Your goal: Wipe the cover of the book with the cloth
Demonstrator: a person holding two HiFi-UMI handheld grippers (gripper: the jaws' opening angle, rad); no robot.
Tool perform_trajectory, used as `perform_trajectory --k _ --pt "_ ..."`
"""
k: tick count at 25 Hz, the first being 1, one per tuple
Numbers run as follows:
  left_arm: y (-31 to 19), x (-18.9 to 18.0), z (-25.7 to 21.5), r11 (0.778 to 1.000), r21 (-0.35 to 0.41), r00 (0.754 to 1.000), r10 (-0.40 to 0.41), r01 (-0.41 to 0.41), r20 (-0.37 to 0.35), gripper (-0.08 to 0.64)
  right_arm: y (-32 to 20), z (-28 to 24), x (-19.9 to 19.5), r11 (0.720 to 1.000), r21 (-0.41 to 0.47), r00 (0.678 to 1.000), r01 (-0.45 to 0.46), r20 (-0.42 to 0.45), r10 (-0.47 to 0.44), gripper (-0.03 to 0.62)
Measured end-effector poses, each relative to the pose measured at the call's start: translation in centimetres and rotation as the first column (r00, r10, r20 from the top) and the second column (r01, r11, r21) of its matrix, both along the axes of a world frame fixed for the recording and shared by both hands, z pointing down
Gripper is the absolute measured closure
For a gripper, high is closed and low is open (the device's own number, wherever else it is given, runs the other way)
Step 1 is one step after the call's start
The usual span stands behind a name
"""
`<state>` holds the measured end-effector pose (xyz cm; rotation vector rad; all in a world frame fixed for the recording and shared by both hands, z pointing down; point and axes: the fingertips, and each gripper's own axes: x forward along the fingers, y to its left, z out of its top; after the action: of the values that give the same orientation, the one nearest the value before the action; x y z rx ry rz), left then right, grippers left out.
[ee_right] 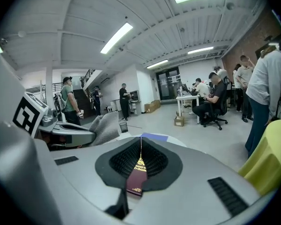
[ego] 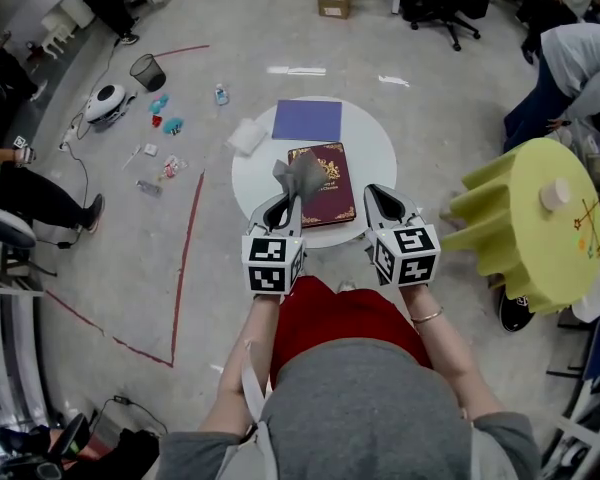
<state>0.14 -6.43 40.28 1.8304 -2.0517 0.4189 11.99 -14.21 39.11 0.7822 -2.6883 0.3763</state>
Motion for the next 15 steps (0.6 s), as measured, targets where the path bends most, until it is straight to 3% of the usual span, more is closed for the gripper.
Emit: perform_trajectory --k 15 --pt "-0.2 -0.3 -2.9 0.994 0.107 0.999 -0.033 0.029 0.032 0.535 -0.5 -3.9 0.5 0.997 0.081 0.994 0.0 0.111 -0.009 0.565"
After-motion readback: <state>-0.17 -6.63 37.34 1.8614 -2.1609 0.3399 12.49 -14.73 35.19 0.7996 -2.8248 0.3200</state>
